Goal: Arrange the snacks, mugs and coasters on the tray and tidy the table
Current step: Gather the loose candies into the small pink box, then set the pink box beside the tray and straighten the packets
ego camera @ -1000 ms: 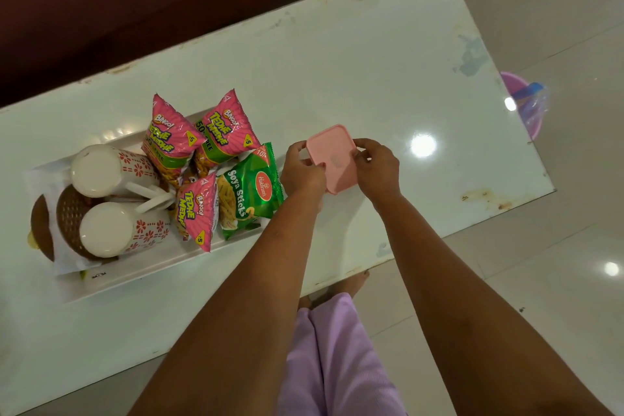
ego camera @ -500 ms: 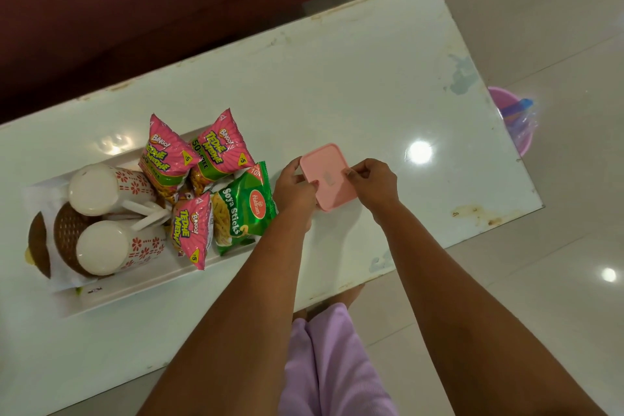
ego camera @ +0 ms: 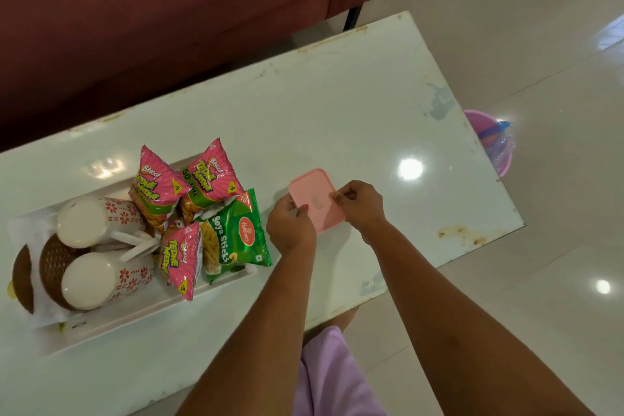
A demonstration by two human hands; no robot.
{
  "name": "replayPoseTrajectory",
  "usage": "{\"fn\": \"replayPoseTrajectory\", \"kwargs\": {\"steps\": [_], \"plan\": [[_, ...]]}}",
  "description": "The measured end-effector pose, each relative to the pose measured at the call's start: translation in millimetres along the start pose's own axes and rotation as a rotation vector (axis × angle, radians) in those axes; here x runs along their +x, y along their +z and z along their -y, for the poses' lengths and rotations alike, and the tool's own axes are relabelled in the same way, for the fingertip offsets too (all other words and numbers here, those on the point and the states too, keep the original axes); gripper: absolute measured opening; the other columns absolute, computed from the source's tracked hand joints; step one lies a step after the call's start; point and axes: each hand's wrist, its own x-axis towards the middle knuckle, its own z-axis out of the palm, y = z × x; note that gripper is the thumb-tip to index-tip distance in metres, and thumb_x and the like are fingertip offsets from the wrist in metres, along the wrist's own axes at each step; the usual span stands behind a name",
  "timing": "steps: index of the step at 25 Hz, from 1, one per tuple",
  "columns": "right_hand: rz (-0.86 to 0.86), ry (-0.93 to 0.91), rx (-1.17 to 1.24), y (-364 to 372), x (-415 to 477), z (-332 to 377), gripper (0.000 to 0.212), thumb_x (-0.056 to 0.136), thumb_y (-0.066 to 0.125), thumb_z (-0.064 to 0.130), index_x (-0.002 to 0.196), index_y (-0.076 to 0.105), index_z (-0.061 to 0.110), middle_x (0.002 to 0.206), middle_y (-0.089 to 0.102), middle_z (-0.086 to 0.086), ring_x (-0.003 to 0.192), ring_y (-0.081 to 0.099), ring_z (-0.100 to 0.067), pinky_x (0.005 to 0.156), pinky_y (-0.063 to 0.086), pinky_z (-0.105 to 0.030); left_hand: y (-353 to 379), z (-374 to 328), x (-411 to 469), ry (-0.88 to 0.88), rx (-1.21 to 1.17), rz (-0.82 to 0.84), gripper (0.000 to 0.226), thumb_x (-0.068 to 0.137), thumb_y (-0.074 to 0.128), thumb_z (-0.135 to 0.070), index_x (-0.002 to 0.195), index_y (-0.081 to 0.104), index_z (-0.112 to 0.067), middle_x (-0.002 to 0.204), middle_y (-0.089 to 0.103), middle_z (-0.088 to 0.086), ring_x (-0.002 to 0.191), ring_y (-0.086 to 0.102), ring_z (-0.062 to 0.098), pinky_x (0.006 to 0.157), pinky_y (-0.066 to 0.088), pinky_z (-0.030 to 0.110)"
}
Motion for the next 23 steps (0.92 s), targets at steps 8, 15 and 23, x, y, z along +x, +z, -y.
{"fn": "replayPoseTrajectory", "kwargs": {"steps": [8, 15, 23], "plan": [[-0.068, -0.091, -0.019, 28.6, 1.7, 38.6, 0.015, 0.088, 0.062, 0.022, 0.088, 0.065, 0.007, 0.086, 0.065, -0.004, 0.082, 0.059, -0.020, 0.082, 0.054, -0.038, 8.0, -9.0, -31.9, -0.074, -0.180, -0.045, 0.065, 0.094, 0.046, -0.005, 0.149, 0.012, -0.008, 0.154, 0.028, 0.013, 0.141, 0.030, 0.030, 0.114, 0.029, 0.039], [-0.100, -0.060, -0.067, 49.4, 3.7, 35.1, 0.015, 0.090, 0.061, 0.022, 0.092, 0.064, 0.007, 0.087, 0.061, -0.001, 0.082, 0.057, -0.019, 0.082, 0.052, -0.036, 1.7, 38.9, -57.9, -0.273, -0.563, 0.144, 0.047, 0.101, 0.035, -0.010, 0.147, 0.025, -0.015, 0.145, 0.041, 0.004, 0.133, 0.041, 0.022, 0.111, 0.033, 0.035], [-0.164, -0.057, -0.063, 58.6, -2.5, 38.3, 0.021, 0.089, 0.062, 0.025, 0.101, 0.066, 0.008, 0.099, 0.067, -0.006, 0.098, 0.062, -0.024, 0.086, 0.049, -0.033, -32.1, 69.5, -75.5, -0.115, -0.435, 0.152, 0.030, 0.099, 0.040, -0.014, 0.124, 0.054, -0.019, 0.117, 0.065, 0.009, 0.089, 0.066, 0.010, 0.082, 0.053, 0.027]]}}
